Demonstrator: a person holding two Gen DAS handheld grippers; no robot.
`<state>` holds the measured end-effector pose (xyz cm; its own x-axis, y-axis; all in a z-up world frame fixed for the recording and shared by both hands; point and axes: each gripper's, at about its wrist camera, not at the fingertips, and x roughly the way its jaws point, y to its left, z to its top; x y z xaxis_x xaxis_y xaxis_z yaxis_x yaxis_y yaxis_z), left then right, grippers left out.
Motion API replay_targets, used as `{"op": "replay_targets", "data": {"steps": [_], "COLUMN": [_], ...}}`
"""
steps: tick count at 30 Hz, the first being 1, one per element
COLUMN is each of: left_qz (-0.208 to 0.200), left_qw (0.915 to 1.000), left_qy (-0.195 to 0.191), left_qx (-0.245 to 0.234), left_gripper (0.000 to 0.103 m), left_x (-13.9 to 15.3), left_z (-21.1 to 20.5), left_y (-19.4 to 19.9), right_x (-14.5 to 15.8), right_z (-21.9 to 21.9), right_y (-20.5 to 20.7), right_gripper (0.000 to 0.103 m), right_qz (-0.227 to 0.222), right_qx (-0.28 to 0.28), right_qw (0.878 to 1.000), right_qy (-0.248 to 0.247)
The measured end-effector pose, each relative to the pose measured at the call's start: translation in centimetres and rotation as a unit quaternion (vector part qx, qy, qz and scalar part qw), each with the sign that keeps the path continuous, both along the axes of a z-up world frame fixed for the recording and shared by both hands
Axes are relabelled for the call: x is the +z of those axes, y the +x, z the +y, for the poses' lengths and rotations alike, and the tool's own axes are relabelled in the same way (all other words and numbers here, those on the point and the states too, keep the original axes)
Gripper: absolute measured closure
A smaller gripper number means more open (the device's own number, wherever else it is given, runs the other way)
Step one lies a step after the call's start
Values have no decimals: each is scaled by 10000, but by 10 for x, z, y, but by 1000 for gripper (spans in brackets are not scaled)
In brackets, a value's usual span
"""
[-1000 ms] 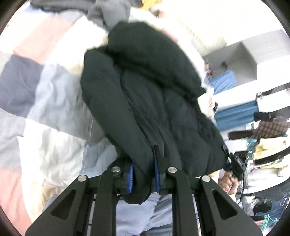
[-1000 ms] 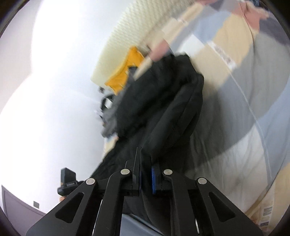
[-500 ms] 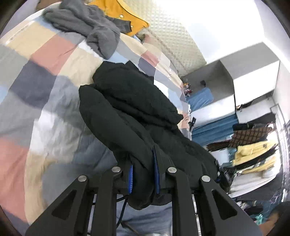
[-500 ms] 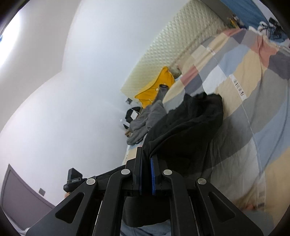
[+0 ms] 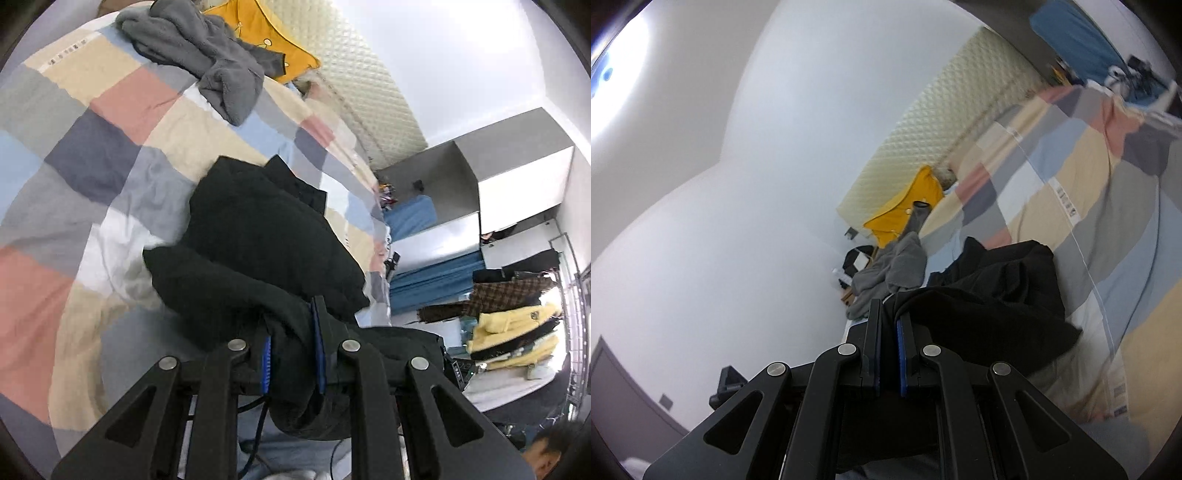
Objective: Fold large clothes
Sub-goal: 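Lift the hem with both grippers and fold it over toward the collar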
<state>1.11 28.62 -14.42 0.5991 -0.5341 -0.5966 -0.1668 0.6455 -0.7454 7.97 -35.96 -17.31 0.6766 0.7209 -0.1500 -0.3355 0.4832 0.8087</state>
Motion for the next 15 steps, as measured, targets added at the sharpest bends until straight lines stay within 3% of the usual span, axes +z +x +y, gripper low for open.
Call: {"op": "replay_targets", "data": {"steps": [10, 15], "left_qz": [-2, 111], "left_qw": [9992, 9986], "left_qy": [324, 217], "left_qx": [225, 471], "left_gripper": [85, 85], "left_x": [30, 32], "left_z": [10, 14], "left_y": [78, 122], "right_x": [12, 6], "right_z": [-6, -2], "right_y": [89, 152], "right_gripper": [98, 99], "right_qz": [187, 494], "right_qx": [-256, -331], "right_qw": [9995, 9982], "right_qy": [87, 51]}}
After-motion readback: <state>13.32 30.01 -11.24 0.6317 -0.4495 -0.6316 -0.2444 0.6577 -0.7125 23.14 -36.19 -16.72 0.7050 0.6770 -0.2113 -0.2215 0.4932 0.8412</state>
